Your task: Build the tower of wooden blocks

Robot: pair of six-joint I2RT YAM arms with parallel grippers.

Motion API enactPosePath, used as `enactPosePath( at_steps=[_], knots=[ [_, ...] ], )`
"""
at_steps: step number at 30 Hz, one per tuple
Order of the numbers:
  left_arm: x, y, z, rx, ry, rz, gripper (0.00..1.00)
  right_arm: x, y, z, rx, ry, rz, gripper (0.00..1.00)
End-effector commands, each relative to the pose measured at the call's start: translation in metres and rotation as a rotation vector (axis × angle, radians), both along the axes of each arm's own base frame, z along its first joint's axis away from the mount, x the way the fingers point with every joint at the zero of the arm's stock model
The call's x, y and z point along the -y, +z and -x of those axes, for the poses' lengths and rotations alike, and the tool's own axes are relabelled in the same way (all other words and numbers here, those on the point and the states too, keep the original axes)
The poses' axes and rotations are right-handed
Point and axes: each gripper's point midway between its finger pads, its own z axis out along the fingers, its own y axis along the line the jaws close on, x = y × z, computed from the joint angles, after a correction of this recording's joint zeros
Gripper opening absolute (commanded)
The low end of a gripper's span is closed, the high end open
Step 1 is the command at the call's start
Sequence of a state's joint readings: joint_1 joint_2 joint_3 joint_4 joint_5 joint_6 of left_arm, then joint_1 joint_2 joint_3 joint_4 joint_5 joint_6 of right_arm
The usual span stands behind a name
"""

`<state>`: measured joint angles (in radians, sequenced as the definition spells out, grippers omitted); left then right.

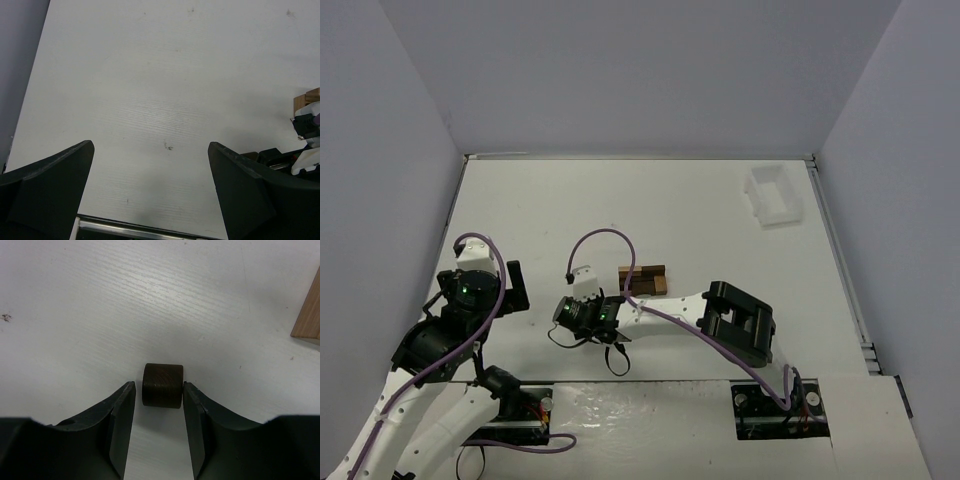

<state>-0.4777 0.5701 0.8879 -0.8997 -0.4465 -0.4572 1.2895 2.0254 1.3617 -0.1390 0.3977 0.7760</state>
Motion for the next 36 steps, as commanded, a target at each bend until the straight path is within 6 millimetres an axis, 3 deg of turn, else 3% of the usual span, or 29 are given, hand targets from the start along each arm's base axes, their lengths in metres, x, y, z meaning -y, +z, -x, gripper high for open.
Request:
enactPosePath(
  at_steps=[1,6,13,16,23,29,36],
  knots=[
    [0.004,0.012,-0.01,0.053,0.009,0.019,0.97,-0.003,0.016,-0.008,0.053,-0.049,-0.036,0.38],
    [0.005,0.011,-0.01,0.051,0.004,0.018,0.97,-0.003,0.016,-0.008,0.052,-0.046,-0.033,0.26],
    [0.006,0.012,-0.01,0.055,-0.005,0.023,0.97,0.003,0.016,-0.007,0.055,-0.046,-0.026,0.02],
    [0.006,0.012,-0.01,0.054,-0.007,0.022,0.97,0.008,0.02,-0.008,0.059,-0.051,-0.029,0.0],
    [0.007,0.012,-0.01,0.055,-0.01,0.023,0.97,0.016,0.074,-0.017,0.134,-0.055,-0.098,0.0],
    [0.008,0.012,-0.01,0.058,-0.013,0.025,0.97,0.051,0.114,-0.037,0.182,-0.134,-0.14,0.0],
    [0.007,0.012,-0.009,0.059,-0.011,0.024,0.97,0.108,0.114,-0.071,0.18,-0.217,-0.101,0.0]
  ],
)
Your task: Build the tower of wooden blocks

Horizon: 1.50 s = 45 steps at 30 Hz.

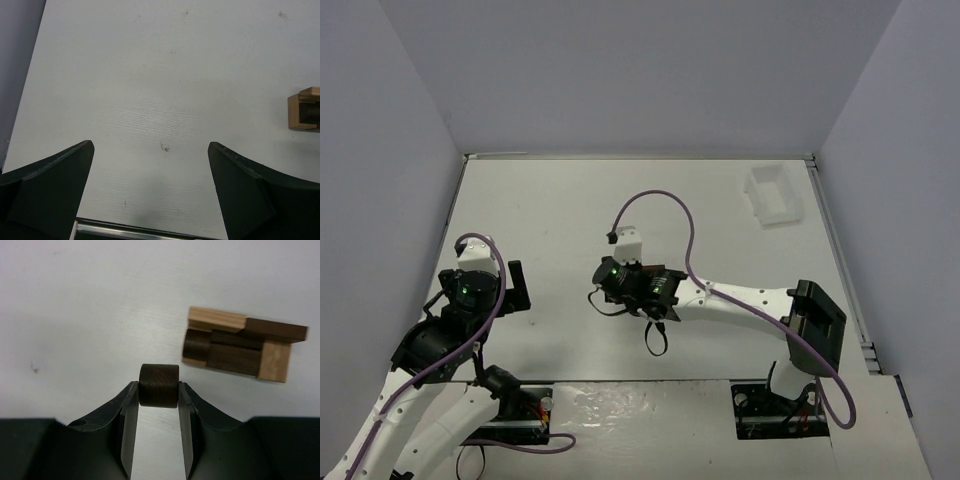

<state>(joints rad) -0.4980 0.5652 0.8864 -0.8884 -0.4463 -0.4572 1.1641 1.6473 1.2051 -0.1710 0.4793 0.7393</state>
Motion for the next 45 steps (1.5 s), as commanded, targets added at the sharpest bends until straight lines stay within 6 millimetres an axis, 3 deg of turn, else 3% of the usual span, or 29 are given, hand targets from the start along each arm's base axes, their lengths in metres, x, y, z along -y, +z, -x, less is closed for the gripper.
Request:
enactPosePath(
  at_steps=[1,7,17,45],
  knots=[
    [0.003,0.009,-0.008,0.045,0.01,0.018,0.97,0.044,0.01,-0.026,0.033,-0.083,0.031,0.0],
    [0.003,0.01,-0.008,0.047,0.009,0.018,0.97,0.082,-0.008,-0.044,-0.016,-0.145,0.059,0.0],
    [0.003,0.01,-0.008,0.047,0.011,0.017,0.97,0.104,-0.027,-0.049,-0.061,-0.158,0.094,0.0],
    [0.006,0.009,-0.009,0.041,-0.002,0.016,0.97,0.11,-0.05,-0.058,-0.085,-0.147,0.118,0.0]
  ],
)
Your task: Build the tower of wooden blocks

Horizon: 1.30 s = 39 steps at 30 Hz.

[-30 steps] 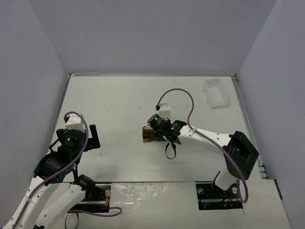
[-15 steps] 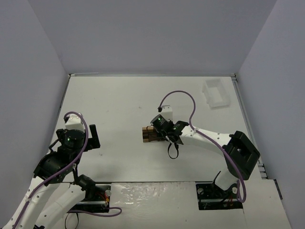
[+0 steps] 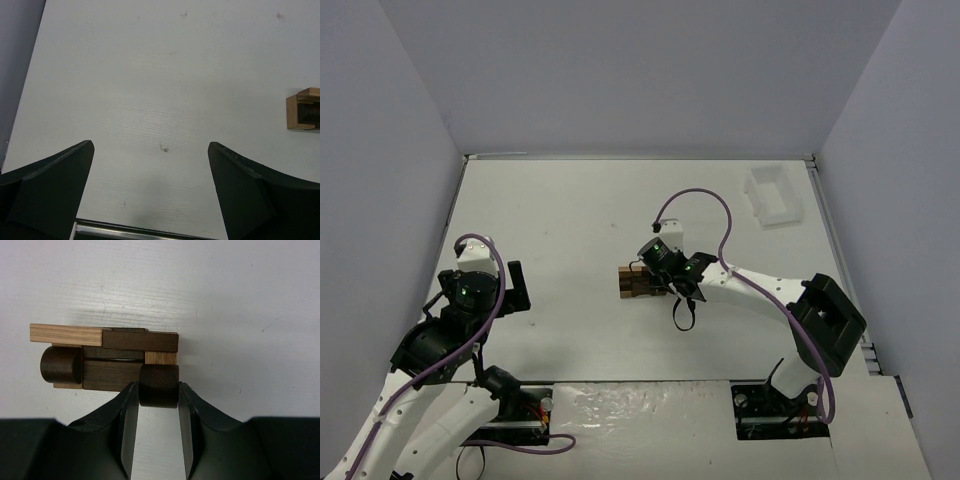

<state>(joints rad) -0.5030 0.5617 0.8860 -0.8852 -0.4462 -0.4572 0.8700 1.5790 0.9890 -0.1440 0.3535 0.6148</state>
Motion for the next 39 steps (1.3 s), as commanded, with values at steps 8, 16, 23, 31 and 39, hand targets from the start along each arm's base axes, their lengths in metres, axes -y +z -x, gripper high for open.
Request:
enactPosePath(
  at_steps=[8,16,23,31,39],
  knots=[
    [0.005,0.008,-0.009,0.035,0.003,0.013,0.97,0.001,0.0,-0.012,0.032,-0.017,-0.016,0.0],
    [0.005,0.008,-0.01,0.034,0.003,0.012,0.97,0.001,-0.008,-0.013,0.017,-0.007,-0.016,0.0],
    [0.005,0.007,-0.01,0.031,0.002,0.011,0.97,0.0,-0.01,-0.015,0.02,-0.005,-0.014,0.0],
    [0.005,0.007,-0.01,0.029,-0.001,0.011,0.97,-0.001,-0.01,-0.016,0.026,-0.001,-0.018,0.0],
    [0.006,0.007,-0.01,0.03,-0.001,0.012,0.97,-0.002,-0.013,-0.018,0.021,-0.001,-0.018,0.0]
  ],
)
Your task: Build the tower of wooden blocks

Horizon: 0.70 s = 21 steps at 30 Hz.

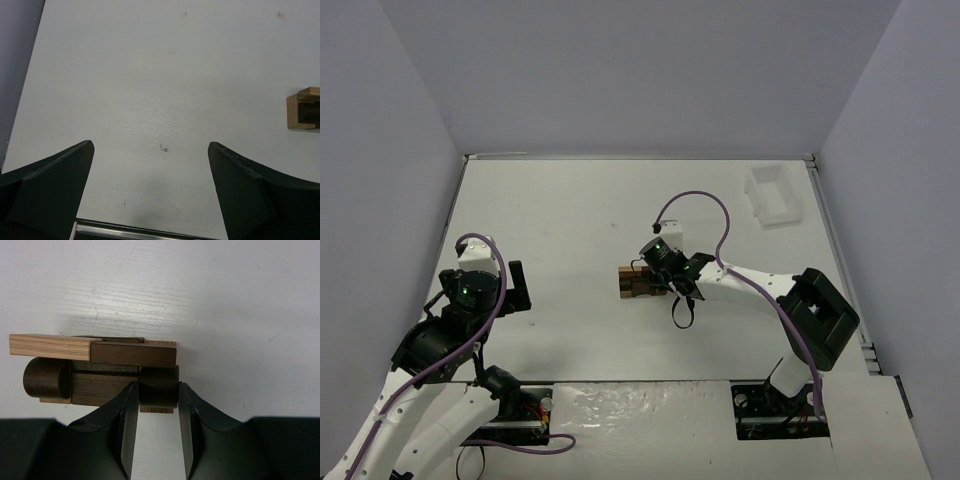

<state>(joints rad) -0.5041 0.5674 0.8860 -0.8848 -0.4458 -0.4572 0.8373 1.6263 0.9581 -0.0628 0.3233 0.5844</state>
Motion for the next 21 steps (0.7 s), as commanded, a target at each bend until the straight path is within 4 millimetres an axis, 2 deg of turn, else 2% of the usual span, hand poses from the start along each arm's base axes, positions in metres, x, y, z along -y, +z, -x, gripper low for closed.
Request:
enactPosePath(
  at_steps=[1,21],
  knots=[
    [0.0053,0.0079,-0.0097,0.034,0.0,0.014,0.97,-0.0037,0.0064,-0.0095,0.034,-0.008,-0.019,0.0],
    [0.0062,0.0076,-0.0096,0.032,-0.007,0.013,0.97,-0.0062,0.0074,-0.0091,0.033,-0.001,-0.034,0.0]
  ],
)
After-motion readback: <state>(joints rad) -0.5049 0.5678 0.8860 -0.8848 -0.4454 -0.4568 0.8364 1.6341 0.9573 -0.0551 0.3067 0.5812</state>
